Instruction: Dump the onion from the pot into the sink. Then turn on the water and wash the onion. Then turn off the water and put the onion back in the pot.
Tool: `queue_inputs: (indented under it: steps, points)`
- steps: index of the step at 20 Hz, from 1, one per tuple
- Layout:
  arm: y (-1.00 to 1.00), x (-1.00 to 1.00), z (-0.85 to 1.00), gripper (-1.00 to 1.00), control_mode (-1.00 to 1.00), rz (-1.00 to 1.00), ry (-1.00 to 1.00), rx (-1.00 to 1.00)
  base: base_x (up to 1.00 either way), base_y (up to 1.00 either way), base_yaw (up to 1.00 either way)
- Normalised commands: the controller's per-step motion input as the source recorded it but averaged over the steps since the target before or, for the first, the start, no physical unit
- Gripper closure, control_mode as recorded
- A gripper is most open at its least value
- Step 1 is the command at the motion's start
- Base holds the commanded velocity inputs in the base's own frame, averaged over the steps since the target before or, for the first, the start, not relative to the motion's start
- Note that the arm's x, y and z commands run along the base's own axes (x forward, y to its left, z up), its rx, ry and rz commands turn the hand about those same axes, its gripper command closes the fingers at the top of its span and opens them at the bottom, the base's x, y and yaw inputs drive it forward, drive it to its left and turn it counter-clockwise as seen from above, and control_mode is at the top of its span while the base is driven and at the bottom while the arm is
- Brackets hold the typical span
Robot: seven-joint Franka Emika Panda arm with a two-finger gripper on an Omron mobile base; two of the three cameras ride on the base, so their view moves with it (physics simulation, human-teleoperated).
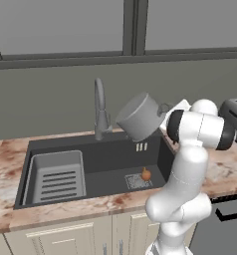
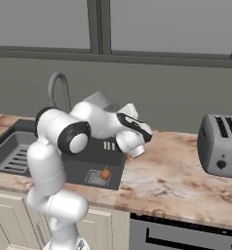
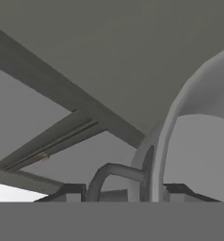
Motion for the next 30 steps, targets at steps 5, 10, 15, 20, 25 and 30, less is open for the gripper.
queue_inputs:
  steps: [5, 10, 15, 20, 25, 30]
  points:
    - [-0.09, -0.78, 0.44, 1.0, -1.0, -0.21, 0.0, -0.01, 0.0, 0.0, 0.0]
    - [0.0, -0.18, 0.67, 1.0, -1.0, -0.23, -0.01, -0.14, 0.0, 0.0, 0.0]
    - [0.0, 0.01, 0.65, 1.0, -1.0, -0.28, 0.0, -0.33, 0.0, 0.0, 0.0]
    - [0.0, 0.0, 0.35, 1.0, -1.0, -0.3, 0.0, -0.45, 0.0, 0.0, 0.0]
    - [-0.01, 0.0, 0.13, 1.0, -1.0, -0.28, 0.0, -0.5, 0.0, 0.0, 0.0]
    - [-0.09, 0.0, 0.09, 1.0, -1.0, -0.24, 0.05, -0.51, 0.0, 0.0, 0.0]
